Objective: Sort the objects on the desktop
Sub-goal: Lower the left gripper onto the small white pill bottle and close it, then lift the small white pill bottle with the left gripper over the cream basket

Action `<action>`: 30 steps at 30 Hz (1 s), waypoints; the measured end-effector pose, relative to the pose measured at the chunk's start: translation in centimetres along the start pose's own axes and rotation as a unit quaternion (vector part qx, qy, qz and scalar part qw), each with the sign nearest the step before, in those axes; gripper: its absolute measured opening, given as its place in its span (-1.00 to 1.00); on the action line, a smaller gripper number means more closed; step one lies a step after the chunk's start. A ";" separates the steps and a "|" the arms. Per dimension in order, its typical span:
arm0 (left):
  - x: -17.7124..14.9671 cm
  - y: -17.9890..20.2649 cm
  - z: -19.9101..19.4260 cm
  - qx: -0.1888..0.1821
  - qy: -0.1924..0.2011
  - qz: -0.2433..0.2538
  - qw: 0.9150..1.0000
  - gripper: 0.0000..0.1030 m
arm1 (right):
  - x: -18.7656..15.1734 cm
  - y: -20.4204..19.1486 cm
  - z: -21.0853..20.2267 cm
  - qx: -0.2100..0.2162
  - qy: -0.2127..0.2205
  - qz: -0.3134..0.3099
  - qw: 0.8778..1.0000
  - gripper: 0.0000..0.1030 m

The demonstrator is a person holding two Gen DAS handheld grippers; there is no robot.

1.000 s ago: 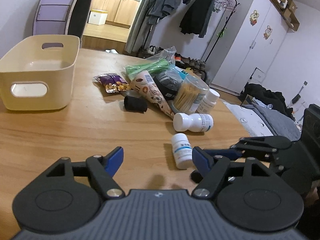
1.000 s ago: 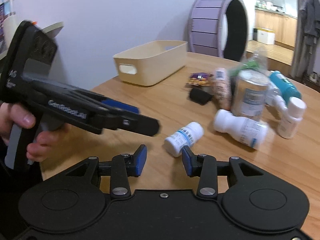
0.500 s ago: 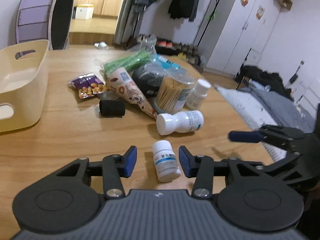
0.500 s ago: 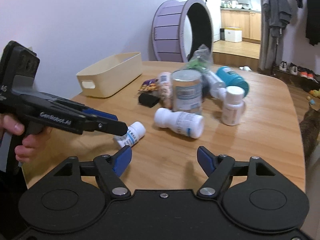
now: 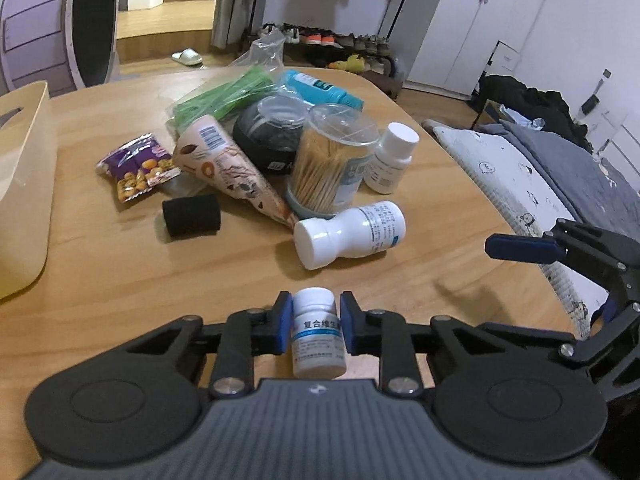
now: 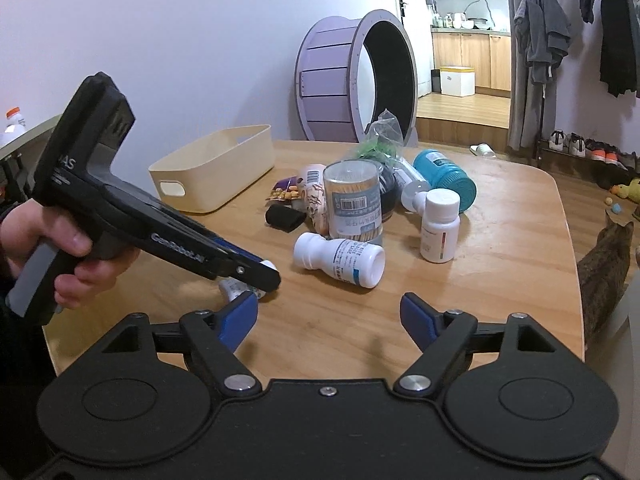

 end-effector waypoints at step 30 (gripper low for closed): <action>-1.1 -9.3 -14.2 0.086 0.261 -0.065 0.959 -0.53 | 3.9 -6.2 2.7 0.078 0.049 0.013 0.996 0.53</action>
Point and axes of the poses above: each gripper's, at about its wrist camera, not at the fingertips, and z roughly the way its jaws point, y to its right, x to its top, the point moved 8 cm from there along z, roughly the way its jaws point, and after that the axes turned 1 degree about -z, right-handed, at the moved point
